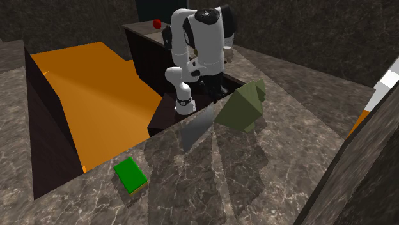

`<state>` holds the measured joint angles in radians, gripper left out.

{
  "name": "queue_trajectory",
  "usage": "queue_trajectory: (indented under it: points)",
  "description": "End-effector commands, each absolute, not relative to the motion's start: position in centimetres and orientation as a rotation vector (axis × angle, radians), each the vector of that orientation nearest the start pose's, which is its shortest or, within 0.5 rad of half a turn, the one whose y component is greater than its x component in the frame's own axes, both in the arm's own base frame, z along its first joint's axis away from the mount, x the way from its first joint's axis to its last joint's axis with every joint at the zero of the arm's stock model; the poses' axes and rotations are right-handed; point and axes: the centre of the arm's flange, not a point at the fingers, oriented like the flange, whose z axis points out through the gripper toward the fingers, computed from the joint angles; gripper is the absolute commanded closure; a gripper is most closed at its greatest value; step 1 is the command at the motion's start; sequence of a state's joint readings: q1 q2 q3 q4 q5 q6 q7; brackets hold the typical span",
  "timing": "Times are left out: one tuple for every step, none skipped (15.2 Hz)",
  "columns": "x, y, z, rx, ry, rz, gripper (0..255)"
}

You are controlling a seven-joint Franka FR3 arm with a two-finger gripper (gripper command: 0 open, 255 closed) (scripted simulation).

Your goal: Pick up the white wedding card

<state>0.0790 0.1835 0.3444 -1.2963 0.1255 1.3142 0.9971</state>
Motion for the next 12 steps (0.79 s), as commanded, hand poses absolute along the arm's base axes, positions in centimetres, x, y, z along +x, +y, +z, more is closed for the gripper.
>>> queue_trajectory:
  points:
    - [53.1, 23.3, 64.3, -2.963, 0.839, 0.368, 255]
    - [53.1, 23.3, 64.9, -2.963, 0.839, 0.368, 255]
    - [53.1, 23.3, 65.4, -2.963, 0.839, 0.368, 255]
    - [53.1, 23.3, 65.9, -2.963, 0.839, 0.368, 255]
    - [53.1, 23.3, 66.5, -2.963, 0.839, 0.368, 255]
    - [53.1, 23.3, 67.0, -2.963, 0.839, 0.368, 255]
    - [53.1, 23.3, 67.5, -2.963, 0.839, 0.368, 255]
    - [53.1, 23.3, 68.0, -2.963, 0.839, 0.368, 255]
    - [53.1, 23.3, 68.6, -2.963, 0.839, 0.368, 255]
    - [53.1, 23.3, 69.1, -2.963, 0.839, 0.368, 255]
    - [53.1, 23.3, 69.2, -2.963, 0.839, 0.368, 255]
    - [53.1, 23.3, 69.2, -2.963, 0.839, 0.368, 255]
